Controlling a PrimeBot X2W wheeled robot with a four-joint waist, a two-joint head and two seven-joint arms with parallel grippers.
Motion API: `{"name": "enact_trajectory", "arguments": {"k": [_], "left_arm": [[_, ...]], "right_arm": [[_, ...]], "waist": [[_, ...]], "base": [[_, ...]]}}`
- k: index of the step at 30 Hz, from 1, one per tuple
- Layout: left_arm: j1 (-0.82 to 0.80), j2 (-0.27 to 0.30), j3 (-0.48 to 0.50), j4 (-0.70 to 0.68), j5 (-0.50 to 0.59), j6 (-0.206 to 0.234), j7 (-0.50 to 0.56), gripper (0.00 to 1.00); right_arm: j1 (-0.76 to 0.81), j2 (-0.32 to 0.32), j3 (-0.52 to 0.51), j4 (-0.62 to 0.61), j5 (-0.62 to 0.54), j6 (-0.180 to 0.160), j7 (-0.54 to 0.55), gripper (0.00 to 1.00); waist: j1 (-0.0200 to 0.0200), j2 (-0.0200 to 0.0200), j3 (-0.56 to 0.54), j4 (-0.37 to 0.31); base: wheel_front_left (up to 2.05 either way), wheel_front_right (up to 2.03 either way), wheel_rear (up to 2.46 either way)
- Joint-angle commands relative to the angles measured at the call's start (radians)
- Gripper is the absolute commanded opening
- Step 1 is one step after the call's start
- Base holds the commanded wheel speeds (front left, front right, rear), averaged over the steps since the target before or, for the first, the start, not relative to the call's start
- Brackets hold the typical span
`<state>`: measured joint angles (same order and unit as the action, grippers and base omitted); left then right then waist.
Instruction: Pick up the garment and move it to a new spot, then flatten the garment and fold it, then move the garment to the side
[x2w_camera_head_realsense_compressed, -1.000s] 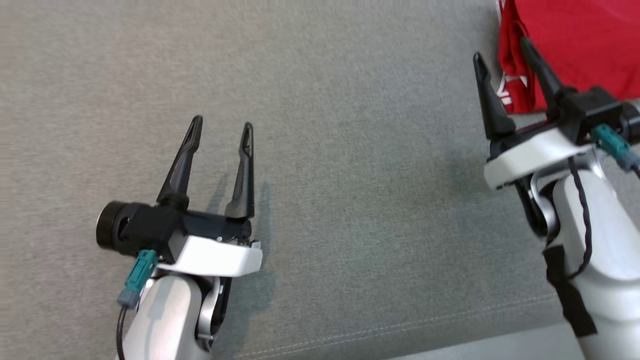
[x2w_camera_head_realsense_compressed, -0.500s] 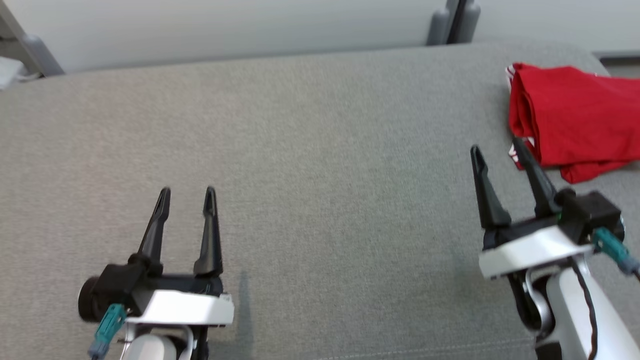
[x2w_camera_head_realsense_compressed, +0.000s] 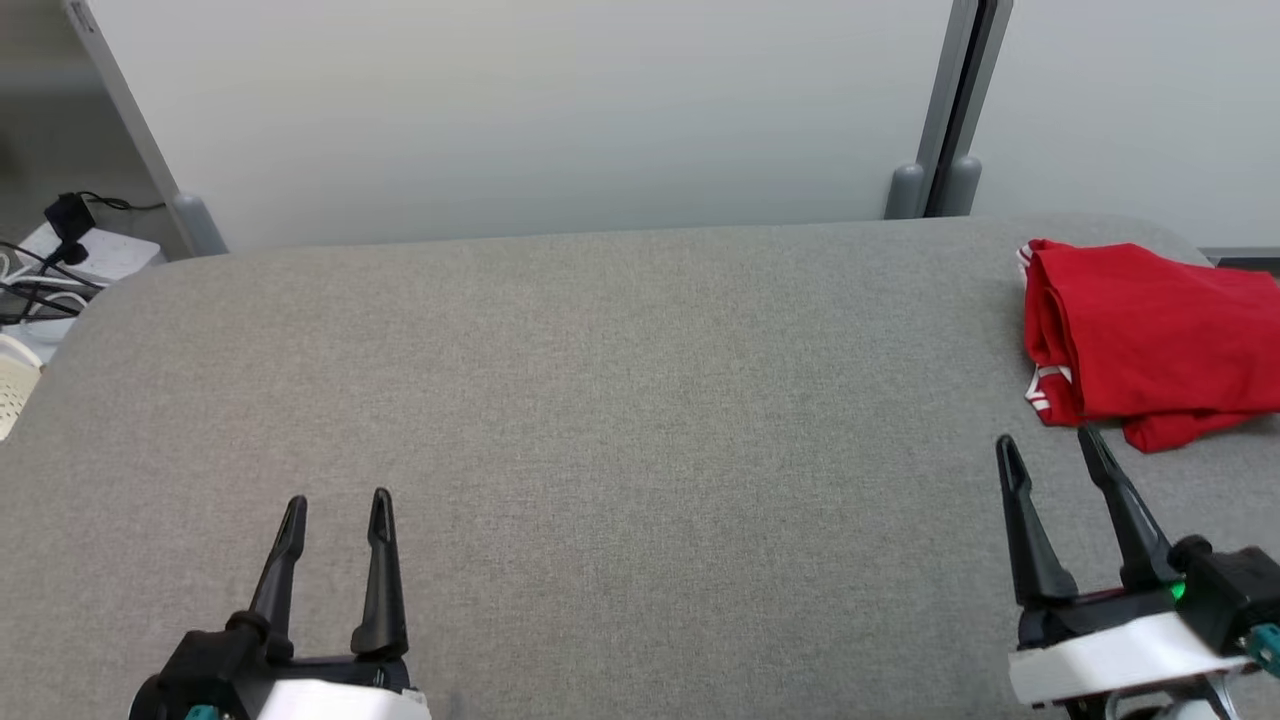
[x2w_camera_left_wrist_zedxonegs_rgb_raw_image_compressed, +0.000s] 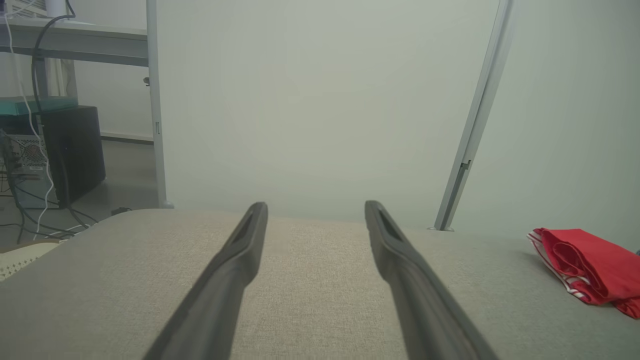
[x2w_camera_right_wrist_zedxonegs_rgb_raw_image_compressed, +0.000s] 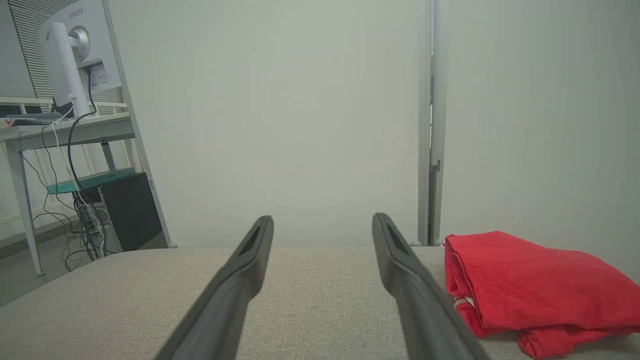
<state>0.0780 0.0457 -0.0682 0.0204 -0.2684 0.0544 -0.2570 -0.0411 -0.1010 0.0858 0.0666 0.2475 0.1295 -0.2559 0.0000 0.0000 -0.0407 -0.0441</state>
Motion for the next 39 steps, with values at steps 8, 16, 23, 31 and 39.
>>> {"name": "enact_trajectory", "arguments": {"k": [8, 16, 23, 31, 39], "left_arm": [[0.017, 0.005, 0.052, -0.025, 0.030, -0.020, -0.005, 1.00], [0.037, 0.005, 0.061, -0.023, 0.017, -0.044, -0.005, 1.00], [0.035, 0.005, 0.058, -0.020, 0.019, -0.053, -0.005, 1.00], [0.030, 0.005, 0.056, -0.011, 0.036, -0.053, -0.005, 1.00], [0.083, -0.008, 0.024, 0.077, 0.003, -0.055, 0.010, 0.00]], "right_arm": [[0.059, -0.018, 0.023, -0.050, 0.017, 0.001, -0.006, 1.00], [0.081, -0.019, 0.025, -0.054, 0.025, 0.001, -0.006, 1.00], [0.080, -0.019, 0.028, -0.056, 0.031, 0.001, -0.006, 1.00], [0.081, -0.018, 0.037, -0.058, 0.039, 0.001, -0.006, 1.00], [0.131, 0.011, 0.022, 0.032, 0.065, 0.000, 0.007, 0.00]], "waist": [[0.0000, 0.0000, -0.031, 0.002], [0.0000, 0.0000, -0.038, 0.005], [0.0000, 0.0000, -0.040, 0.007], [0.0000, 0.0000, -0.043, 0.008], [0.0003, 0.0000, -0.041, 0.009]], "base": [[0.00, 0.00, 0.00], [0.00, 0.00, 0.00], [0.00, 0.00, 0.00], [0.00, 0.00, 0.00], [0.00, 0.00, 0.00]]}}
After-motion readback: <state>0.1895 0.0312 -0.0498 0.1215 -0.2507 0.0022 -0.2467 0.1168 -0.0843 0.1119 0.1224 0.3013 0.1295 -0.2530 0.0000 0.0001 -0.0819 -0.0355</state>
